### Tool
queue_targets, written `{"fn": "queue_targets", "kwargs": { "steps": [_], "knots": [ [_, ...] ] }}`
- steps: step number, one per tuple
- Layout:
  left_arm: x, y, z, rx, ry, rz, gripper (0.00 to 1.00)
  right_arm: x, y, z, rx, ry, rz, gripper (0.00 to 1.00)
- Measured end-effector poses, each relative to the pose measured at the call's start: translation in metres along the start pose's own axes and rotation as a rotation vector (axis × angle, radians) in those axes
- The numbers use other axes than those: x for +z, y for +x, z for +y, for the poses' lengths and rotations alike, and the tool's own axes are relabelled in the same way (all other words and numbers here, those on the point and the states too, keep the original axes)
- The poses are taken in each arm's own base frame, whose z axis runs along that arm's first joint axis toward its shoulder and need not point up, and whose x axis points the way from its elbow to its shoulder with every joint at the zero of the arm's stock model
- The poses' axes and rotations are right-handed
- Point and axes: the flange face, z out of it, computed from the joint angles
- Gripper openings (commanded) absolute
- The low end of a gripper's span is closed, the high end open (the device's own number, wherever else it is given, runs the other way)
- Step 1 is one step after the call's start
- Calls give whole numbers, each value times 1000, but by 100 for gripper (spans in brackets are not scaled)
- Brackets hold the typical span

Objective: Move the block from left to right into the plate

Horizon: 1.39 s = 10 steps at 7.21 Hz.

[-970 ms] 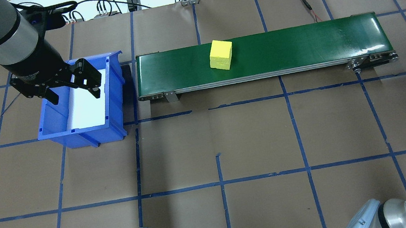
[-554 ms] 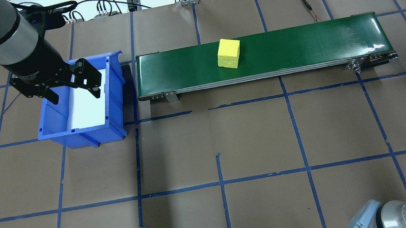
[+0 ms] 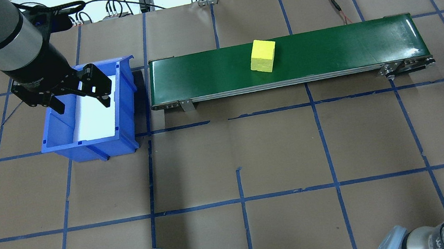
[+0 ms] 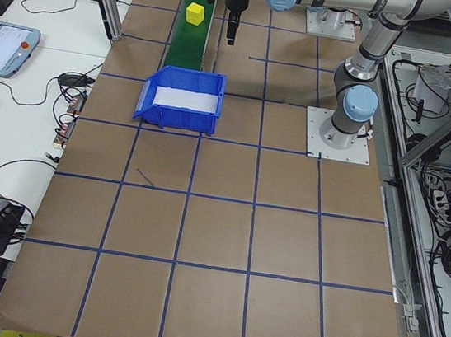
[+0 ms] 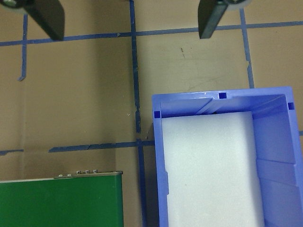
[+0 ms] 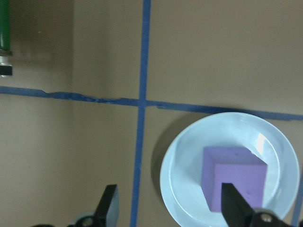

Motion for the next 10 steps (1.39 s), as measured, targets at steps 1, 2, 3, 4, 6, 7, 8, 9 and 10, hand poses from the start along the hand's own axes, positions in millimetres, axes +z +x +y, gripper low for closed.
{"fn": "queue_targets", "kwargs": {
  "steps": [1,2,3,4,6,7,8,9,10],
  "knots": [
    [0,0,0,1,0,0,100,5,-39,-30,-14,11,-20,80],
    [0,1,0,1,0,0,100,13,-84,-59,-21,15,-40,80],
    [0,1,1,2,0,-1,100,23,-133,-85,-21,12,-57,80],
    [-1,1,1,3,1,-1,100,31,-177,-107,-1,11,-74,80],
    [-2,2,1,4,3,-2,100,47,-245,-136,84,-5,-96,80],
    [-2,2,2,4,4,-3,100,49,-272,-145,132,-11,-99,80],
    [-3,2,2,4,4,-4,100,50,-289,-151,165,-7,-116,81],
    [-3,2,2,4,5,-4,100,50,-297,-154,181,2,-143,100],
    [-3,2,2,4,5,-5,100,49,-300,-155,188,7,-156,100]
  ]
}}
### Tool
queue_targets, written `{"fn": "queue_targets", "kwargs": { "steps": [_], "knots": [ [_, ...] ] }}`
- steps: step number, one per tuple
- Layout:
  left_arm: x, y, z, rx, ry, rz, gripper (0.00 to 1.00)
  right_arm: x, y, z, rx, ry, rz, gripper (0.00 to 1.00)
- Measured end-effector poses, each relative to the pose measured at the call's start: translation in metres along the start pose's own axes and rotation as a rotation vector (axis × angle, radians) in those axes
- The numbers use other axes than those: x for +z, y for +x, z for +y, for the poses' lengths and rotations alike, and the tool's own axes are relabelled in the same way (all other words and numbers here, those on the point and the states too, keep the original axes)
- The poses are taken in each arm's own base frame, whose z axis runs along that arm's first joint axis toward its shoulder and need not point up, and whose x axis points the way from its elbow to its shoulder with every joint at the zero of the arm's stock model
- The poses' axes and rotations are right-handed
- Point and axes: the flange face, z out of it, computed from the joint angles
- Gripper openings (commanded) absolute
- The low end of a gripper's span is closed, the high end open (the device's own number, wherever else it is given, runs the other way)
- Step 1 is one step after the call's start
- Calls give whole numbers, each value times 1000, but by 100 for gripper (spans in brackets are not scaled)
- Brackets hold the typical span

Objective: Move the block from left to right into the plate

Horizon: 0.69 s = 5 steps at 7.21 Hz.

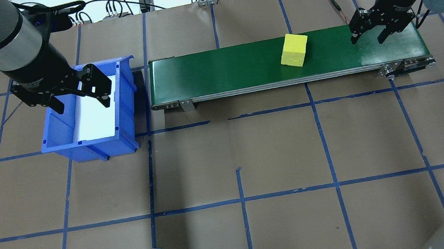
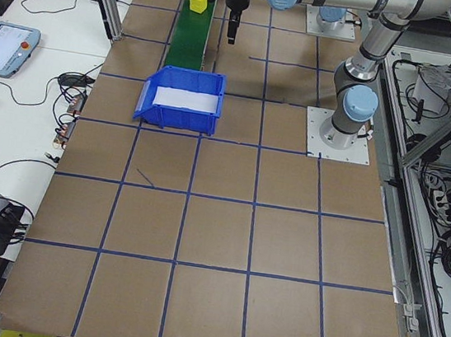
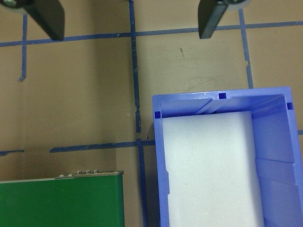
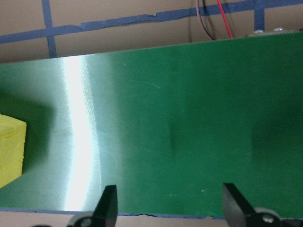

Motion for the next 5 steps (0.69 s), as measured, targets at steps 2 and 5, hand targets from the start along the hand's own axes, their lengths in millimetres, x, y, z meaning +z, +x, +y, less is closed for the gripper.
{"fn": "queue_targets", "kwargs": {
  "steps": [2,5],
  "knots": [
    [0,0,0,0,0,0,100,-2,-3,0,16,6,-8,100],
    [0,0,0,1,-1,0,100,-10,-32,-7,24,32,0,100]
  ]
}}
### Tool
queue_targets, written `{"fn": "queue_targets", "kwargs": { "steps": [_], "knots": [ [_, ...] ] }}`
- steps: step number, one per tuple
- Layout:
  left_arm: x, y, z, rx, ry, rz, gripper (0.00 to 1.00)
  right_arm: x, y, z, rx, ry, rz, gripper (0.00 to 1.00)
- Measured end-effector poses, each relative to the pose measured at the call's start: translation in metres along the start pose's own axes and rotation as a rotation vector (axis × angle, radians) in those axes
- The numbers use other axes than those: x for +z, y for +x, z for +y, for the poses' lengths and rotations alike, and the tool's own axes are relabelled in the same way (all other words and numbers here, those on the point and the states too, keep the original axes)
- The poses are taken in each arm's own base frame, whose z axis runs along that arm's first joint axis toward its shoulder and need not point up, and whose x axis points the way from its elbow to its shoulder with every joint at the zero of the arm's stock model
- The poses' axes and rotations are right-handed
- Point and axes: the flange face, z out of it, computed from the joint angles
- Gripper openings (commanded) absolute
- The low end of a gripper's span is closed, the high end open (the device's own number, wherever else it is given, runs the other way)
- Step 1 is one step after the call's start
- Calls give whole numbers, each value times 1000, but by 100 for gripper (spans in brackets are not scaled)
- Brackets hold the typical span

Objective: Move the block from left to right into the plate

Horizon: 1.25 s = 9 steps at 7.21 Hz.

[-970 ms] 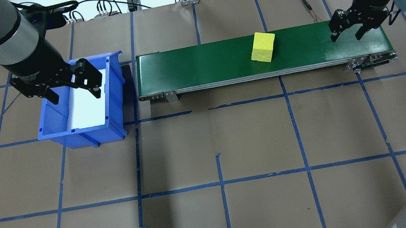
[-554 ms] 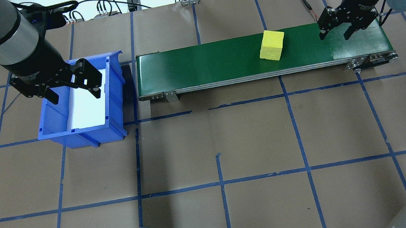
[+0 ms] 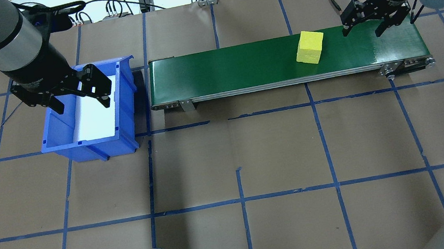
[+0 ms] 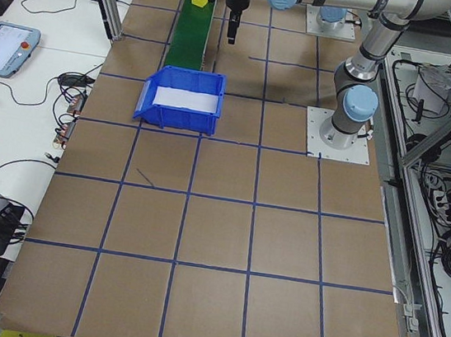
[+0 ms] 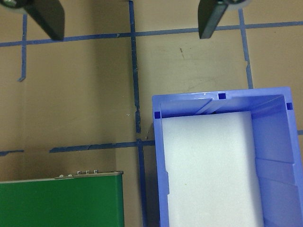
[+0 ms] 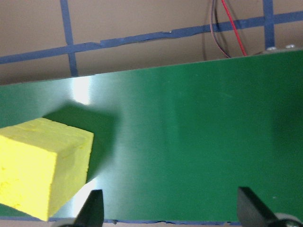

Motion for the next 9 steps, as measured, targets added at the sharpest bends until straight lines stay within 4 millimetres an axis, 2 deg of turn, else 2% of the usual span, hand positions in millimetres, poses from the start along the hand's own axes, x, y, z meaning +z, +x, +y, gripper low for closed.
{"fn": "queue_targets", "kwargs": {
  "steps": [1,2,3,5,7,9],
  "knots": [
    [0,0,0,0,0,0,100,2,-27,-1,19,6,9,100],
    [0,0,0,0,0,0,100,4,-45,-1,36,13,11,100],
    [0,0,0,0,0,0,100,7,-53,-5,44,19,9,100],
    [0,0,0,0,0,0,100,26,-52,-17,50,5,10,100],
    [0,0,0,0,-1,0,100,40,-49,-20,53,-11,13,99],
    [0,0,0,0,-1,0,100,52,-43,-18,57,-31,48,83]
  ]
}}
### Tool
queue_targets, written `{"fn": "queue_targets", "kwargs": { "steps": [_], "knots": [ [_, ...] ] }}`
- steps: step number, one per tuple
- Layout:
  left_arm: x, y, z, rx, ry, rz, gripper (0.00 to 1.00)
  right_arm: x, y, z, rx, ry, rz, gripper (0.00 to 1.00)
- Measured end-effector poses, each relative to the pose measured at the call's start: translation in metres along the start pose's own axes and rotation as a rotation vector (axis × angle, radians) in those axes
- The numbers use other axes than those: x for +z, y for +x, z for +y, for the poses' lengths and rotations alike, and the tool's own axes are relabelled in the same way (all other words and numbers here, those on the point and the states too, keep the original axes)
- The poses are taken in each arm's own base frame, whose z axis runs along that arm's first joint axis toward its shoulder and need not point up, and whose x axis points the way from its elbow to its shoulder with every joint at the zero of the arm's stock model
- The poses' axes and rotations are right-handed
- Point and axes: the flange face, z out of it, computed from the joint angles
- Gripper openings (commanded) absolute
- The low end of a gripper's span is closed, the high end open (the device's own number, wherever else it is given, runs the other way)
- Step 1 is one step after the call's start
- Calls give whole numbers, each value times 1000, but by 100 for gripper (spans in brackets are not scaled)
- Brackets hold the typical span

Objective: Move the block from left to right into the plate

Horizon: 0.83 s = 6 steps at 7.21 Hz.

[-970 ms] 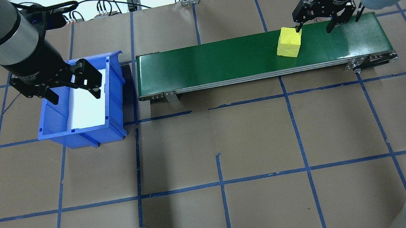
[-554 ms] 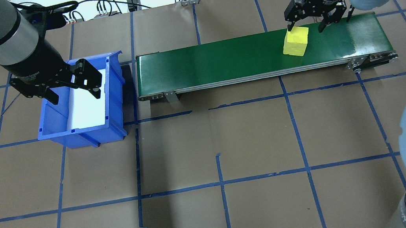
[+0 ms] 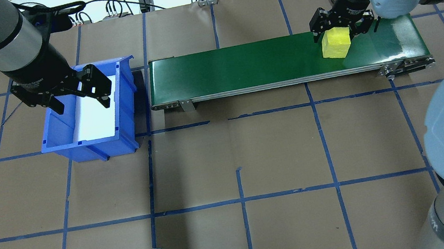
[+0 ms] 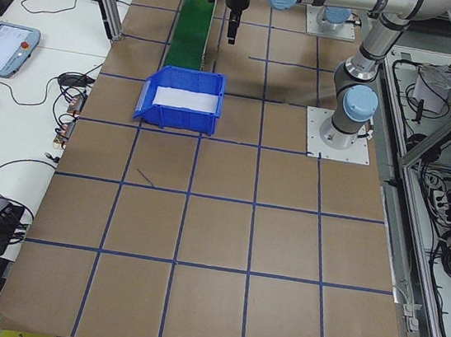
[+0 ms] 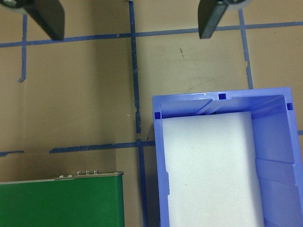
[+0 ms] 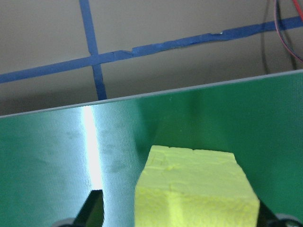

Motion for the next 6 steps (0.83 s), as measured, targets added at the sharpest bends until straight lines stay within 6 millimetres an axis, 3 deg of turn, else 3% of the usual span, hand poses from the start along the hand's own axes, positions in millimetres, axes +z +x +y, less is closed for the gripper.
{"fn": "queue_targets", "kwargs": {
  "steps": [1,2,3,6],
  "knots": [
    [0,0,0,0,0,0,100,4,3,1,2,-8,24,70],
    [0,0,0,0,0,0,100,7,6,2,1,-14,40,43],
    [0,0,0,0,0,0,100,8,7,3,-1,-18,55,27],
    [0,0,0,0,0,0,100,-4,13,0,-8,2,81,28]
  ]
}}
